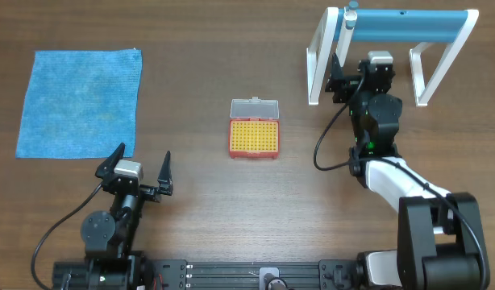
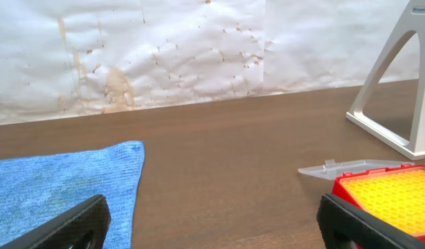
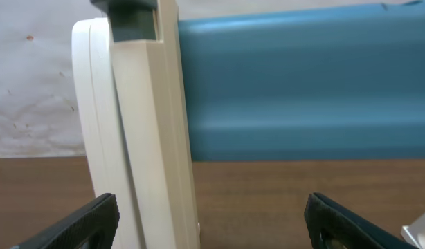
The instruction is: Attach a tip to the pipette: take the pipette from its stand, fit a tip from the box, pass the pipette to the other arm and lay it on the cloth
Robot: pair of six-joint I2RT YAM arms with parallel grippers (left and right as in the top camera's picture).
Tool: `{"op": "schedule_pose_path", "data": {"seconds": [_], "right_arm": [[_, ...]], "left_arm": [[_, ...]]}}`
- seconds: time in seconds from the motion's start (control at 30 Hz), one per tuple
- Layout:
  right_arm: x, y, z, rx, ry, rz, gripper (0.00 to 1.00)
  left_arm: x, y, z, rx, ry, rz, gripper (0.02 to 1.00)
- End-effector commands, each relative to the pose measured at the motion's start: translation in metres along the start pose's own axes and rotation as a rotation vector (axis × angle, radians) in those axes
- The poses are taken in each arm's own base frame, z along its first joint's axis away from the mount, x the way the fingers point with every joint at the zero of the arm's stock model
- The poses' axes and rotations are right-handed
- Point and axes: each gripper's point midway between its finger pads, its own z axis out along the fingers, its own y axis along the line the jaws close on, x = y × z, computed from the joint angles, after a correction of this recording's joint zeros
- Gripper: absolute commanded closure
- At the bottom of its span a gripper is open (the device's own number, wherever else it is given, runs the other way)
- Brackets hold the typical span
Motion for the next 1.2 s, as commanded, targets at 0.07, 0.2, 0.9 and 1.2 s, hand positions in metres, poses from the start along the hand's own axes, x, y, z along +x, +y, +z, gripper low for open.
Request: {"op": "schedule_pose_path", "data": {"seconds": [0.07, 0.2, 0.9, 1.2], "right_arm": [[0.003, 0.002, 0.02, -0.005, 0.008, -0.031, 0.132], [0.005, -0.008, 0.021, 0.025, 0.011, -0.06, 0.132], [-0.01, -0.002, 0.033, 0.004, -0.024, -0.06, 0.921], [-0.04, 0.0, 0.023, 0.001, -0.07, -0.061, 0.921]], "left_arm": [[0.001, 0.003, 0.0, -0.017, 0.001, -0.003, 0.056], [0.001, 0.003, 0.0, -0.017, 0.001, -0.003, 0.058], [0.001, 0.003, 0.0, -0.017, 0.001, -0.003, 0.056], [0.001, 0.003, 0.0, -0.017, 0.001, -0.003, 0.056]]}}
